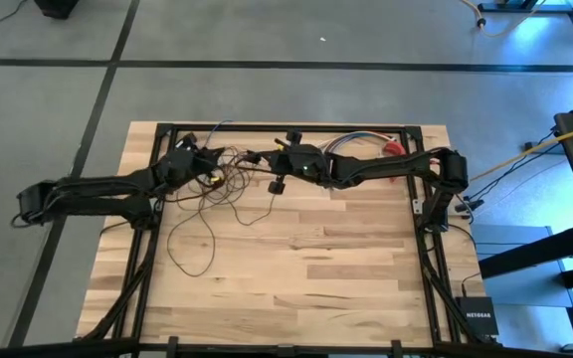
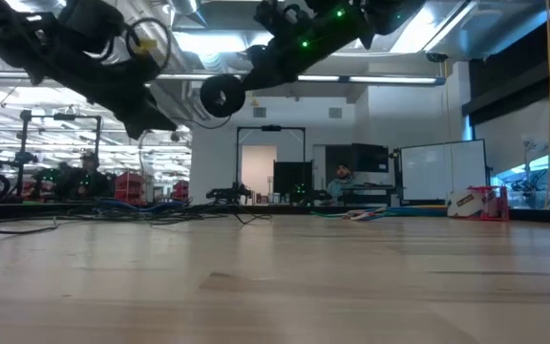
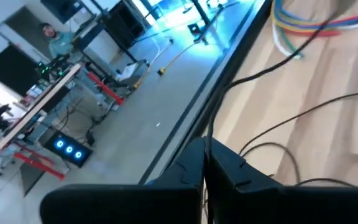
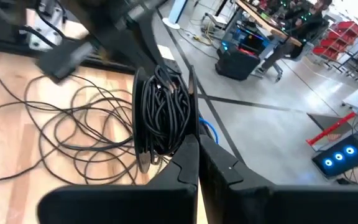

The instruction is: Coiling cords

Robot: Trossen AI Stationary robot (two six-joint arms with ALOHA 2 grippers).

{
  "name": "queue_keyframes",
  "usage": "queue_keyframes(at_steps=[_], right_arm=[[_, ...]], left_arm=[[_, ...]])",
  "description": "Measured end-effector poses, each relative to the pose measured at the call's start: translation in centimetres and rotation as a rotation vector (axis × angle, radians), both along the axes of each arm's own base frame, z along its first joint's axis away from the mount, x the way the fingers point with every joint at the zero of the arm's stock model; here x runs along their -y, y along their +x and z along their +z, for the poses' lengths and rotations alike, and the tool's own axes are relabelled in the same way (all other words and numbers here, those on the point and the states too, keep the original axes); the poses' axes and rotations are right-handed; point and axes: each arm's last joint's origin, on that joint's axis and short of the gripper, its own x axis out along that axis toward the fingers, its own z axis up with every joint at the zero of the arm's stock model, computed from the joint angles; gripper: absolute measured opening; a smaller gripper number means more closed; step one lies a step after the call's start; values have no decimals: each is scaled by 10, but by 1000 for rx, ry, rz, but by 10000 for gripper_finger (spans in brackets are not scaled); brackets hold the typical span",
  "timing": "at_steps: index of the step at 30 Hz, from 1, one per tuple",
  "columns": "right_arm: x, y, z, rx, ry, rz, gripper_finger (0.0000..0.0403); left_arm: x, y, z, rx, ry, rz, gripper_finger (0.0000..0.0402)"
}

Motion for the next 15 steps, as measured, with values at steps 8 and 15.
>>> queue_keyframes(at_steps=[8, 15], right_arm=[[-2, 1, 0, 3, 25, 99, 5], [-3, 2, -3, -23, 26, 152, 5]], left_arm=[[10, -11, 20, 127, 29, -24, 1], [16, -19, 30, 226, 25, -28, 1]])
